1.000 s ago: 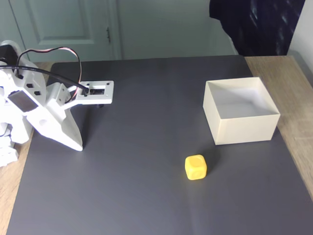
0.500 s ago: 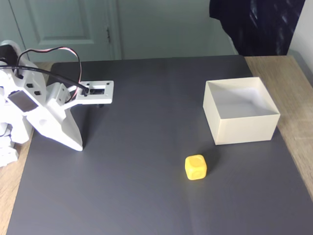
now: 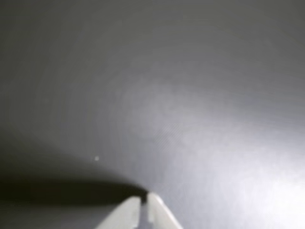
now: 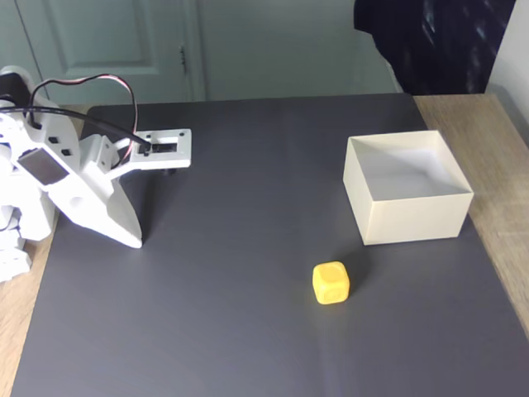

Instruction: Grasp a cube block and put it in the white box.

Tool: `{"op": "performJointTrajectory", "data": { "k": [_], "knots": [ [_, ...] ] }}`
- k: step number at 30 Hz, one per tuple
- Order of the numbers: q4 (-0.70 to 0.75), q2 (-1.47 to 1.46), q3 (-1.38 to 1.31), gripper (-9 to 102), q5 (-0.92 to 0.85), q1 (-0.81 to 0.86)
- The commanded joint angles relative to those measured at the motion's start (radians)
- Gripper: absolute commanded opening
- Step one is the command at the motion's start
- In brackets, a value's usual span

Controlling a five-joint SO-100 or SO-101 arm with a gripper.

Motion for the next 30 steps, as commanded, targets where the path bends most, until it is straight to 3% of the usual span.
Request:
{"op": "performJointTrajectory", "data": {
  "k": [1, 10, 21, 30],
  "knots": [
    [-0.046, 0.005, -0.044, 6, 0.032, 0.029],
    [-0.107, -0.051, -0.121, 5, 0.049, 0.051],
    [-0.212, -0.675, -0.623, 5, 0.241, 0.215],
    [-0.261, -0.953, -0.902, 9, 0.304, 0.325]
  ]
}}
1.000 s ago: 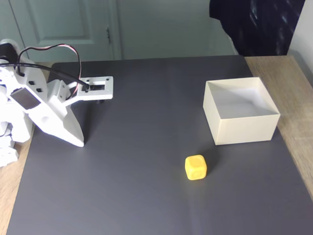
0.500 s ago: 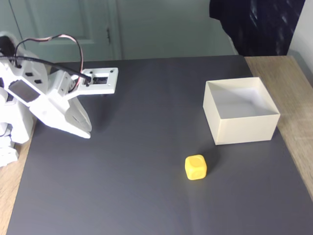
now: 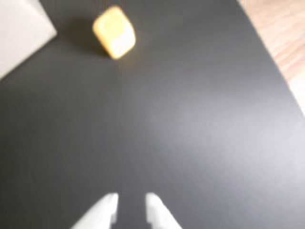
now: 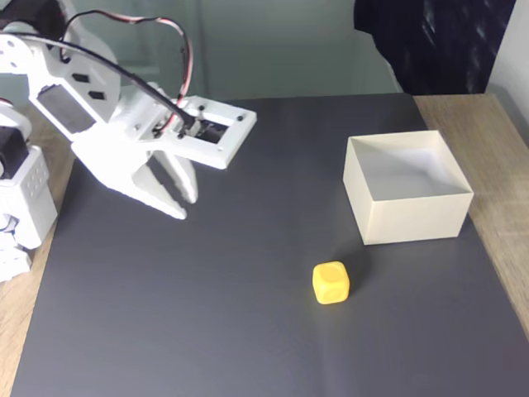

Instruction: Grasp a cube block and put it in the white box.

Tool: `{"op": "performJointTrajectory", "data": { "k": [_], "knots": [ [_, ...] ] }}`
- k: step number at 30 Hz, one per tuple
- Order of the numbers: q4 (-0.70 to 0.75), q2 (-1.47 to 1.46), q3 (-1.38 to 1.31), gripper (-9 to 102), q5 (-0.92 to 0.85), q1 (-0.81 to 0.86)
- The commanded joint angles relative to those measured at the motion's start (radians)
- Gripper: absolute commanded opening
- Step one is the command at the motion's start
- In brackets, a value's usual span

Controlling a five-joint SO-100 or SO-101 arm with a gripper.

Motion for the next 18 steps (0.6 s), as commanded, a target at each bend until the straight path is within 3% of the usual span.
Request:
{"op": "performJointTrajectory", "data": {
  "k": [1, 11, 18],
  "knots": [
    [-0.031, -0.092, -0.127, 9, 0.011, 0.025],
    [-0.143, -0.508, -0.468, 18, 0.049, 0.052],
    [-0.242, -0.696, -0.543, 21, 0.067, 0.084]
  ]
}}
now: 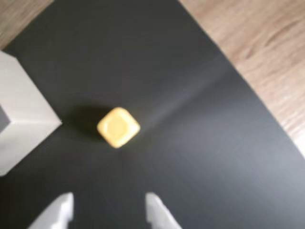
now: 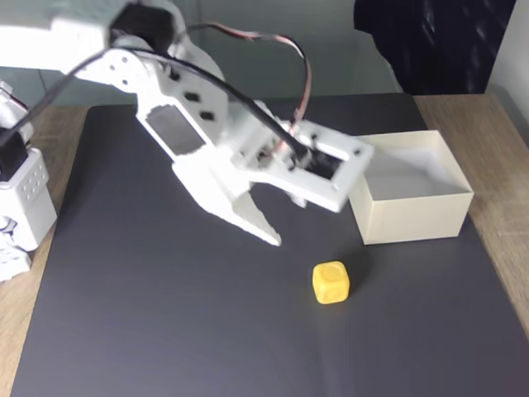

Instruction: Grasp a cube block and put it in the white box.

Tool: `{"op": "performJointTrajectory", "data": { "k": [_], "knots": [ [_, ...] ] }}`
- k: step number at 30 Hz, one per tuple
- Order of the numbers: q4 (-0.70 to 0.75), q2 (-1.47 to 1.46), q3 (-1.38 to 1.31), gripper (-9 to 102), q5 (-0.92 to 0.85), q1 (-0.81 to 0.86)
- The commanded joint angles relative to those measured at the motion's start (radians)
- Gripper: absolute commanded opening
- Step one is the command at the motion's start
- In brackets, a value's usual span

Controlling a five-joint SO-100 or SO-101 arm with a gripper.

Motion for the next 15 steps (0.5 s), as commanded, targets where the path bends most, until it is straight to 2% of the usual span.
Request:
{"op": "performJointTrajectory", "data": {
  "k": [1, 15],
  "knots": [
    [-0.052, -0.052, -0.066, 21, -0.003, 0.018],
    [-0.172, -0.256, -0.114, 22, -0.052, 0.021]
  ]
}}
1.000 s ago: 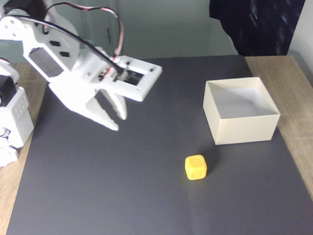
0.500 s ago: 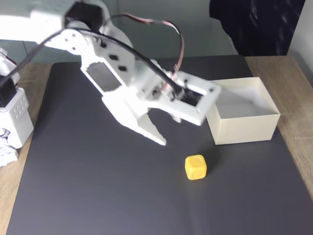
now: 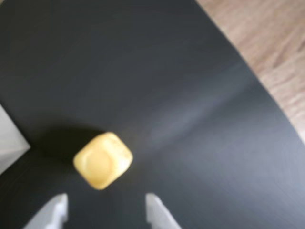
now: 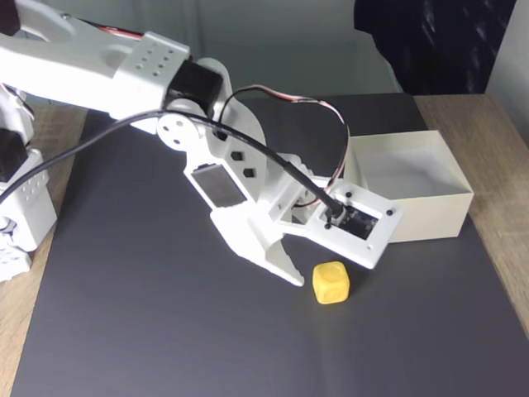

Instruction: Grasp a cube block and put it in the white box.

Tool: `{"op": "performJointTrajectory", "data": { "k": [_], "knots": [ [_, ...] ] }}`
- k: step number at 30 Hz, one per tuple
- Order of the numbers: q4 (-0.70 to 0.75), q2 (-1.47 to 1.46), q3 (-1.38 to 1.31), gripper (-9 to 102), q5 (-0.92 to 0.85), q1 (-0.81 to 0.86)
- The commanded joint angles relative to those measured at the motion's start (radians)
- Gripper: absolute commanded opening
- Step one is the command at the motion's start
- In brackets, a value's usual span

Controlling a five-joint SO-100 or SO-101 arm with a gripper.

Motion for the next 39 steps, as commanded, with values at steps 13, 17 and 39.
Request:
{"op": "performJointTrajectory", "data": {
  "k": [13, 17, 39],
  "knots": [
    [-0.078, -0.115, -0.133, 25, -0.057, -0.026],
    [-0.08, -0.13, -0.135, 25, -0.063, -0.037],
    [-0.137, -0.221, -0.141, 22, -0.084, -0.055]
  ]
}}
